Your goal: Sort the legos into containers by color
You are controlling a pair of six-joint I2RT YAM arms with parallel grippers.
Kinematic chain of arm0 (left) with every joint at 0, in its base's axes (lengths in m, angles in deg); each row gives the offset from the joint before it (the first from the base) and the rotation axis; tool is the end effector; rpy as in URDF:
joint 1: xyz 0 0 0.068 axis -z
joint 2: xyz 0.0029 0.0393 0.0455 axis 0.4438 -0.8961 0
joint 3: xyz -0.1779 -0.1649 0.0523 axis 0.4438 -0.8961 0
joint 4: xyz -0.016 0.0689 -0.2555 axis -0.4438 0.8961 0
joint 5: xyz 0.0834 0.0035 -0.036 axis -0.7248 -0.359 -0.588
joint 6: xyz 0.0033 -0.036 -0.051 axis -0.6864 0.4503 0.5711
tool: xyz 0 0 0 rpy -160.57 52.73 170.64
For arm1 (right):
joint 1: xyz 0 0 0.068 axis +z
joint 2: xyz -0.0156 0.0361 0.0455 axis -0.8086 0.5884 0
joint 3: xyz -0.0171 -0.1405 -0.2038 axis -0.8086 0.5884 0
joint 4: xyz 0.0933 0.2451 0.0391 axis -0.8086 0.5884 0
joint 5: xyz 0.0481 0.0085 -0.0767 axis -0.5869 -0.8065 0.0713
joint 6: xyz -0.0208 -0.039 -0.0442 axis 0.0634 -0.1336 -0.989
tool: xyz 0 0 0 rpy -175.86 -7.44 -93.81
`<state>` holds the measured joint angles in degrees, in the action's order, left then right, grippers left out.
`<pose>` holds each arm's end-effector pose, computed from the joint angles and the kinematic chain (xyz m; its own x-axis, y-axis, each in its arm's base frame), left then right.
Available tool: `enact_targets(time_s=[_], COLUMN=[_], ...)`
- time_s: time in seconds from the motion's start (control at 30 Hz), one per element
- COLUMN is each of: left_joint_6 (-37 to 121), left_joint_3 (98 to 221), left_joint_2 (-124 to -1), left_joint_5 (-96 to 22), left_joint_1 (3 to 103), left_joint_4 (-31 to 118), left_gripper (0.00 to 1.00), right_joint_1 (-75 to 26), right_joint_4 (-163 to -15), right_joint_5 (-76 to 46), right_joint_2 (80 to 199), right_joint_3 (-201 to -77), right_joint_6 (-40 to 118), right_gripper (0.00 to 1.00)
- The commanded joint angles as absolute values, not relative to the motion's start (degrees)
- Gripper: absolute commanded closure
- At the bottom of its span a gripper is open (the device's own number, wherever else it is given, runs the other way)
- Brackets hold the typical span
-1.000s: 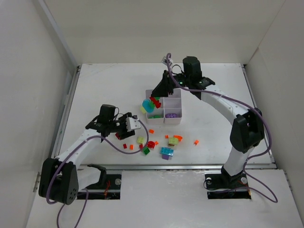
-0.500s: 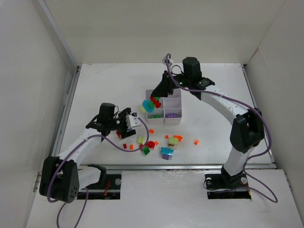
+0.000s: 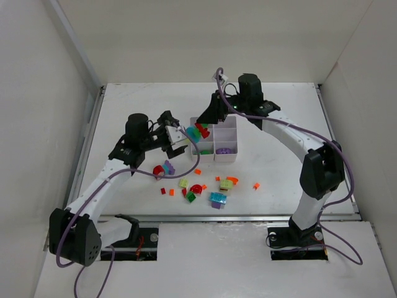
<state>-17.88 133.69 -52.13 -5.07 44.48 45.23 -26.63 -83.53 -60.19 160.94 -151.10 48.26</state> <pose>0.2555 -0.1158 0.2743 0.4159 0.4619 -0.7833 0.7638 0.2900 0.5766 0.3582 0.2277 0.3060 -0.5573 -0.0999 -0.8243 -0.8186 0.2322 0.5253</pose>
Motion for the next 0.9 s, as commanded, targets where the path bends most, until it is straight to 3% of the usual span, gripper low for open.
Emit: enact_targets(time_s=[0.0,0.43,0.57,0.63,0.87], left_joint_6=[-12.77,-14.17,-9.08,-8.46,-7.93], left_joint_3=[138.41,142.54,142.02,142.02,141.49], left_joint_2=[-52.72,-56.16,-56.16,-56.77,-57.29], left_joint_5=[-4.39,-1.58,-5.87,-7.20,-7.20], left_joint_1=[46.47,51.13,51.66,51.66,51.66], left_joint_4=[41.46,43.74,38.04,37.15,36.01], left_gripper=[0.00,0.00,0.00,0.04,0.44], right_joint_1=[-26.89,-26.89,-26.36,-26.36,-26.36], right_joint_4=[-85.53,-85.53,-85.53,-85.53,-85.53], right_joint_5=[-58.00,-56.86,-56.86,-56.86,-56.86], right_joint_2=[161.05,161.58,161.58,161.58,161.58], right_joint_3=[-155.11,-157.48,-157.48,-157.48,-157.48], right_joint_6=[50.43,51.48,51.48,51.48,51.48], right_gripper=[1.00,1.00,1.00,1.00,1.00])
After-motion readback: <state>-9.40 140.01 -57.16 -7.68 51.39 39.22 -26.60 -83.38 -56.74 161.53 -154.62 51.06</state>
